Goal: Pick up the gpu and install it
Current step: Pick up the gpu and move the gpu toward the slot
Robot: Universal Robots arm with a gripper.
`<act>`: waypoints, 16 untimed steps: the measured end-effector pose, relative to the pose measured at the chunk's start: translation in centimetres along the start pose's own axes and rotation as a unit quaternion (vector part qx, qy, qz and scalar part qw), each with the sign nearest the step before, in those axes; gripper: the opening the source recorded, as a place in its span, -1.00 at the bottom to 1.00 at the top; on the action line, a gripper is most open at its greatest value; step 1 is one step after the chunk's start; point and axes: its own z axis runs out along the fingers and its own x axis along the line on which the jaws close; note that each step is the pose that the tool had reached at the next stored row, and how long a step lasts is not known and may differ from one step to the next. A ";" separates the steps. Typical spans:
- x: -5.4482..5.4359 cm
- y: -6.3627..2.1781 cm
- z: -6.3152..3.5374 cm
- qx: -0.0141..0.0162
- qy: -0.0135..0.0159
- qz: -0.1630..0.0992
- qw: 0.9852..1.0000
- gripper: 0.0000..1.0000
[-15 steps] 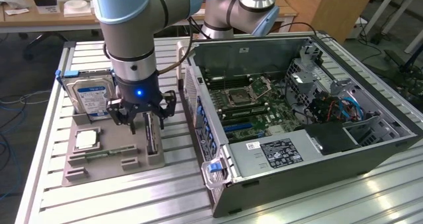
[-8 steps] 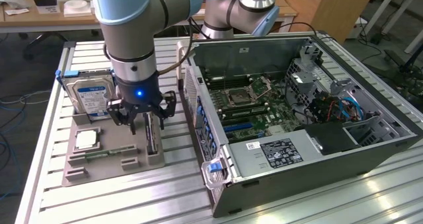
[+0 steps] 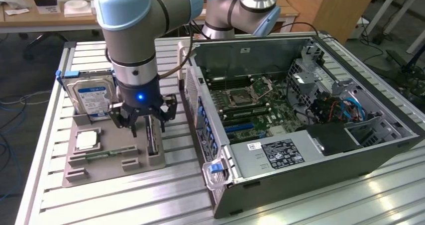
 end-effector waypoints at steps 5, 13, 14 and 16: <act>0.0 0.00 0.04 0.000 0.000 0.008 1.000 0.41; 0.0 0.00 0.04 0.000 0.000 0.008 1.000 0.25; 0.0 0.00 0.04 0.000 0.000 0.008 1.000 0.12; 0.0 0.00 0.04 0.000 0.000 0.008 1.000 0.12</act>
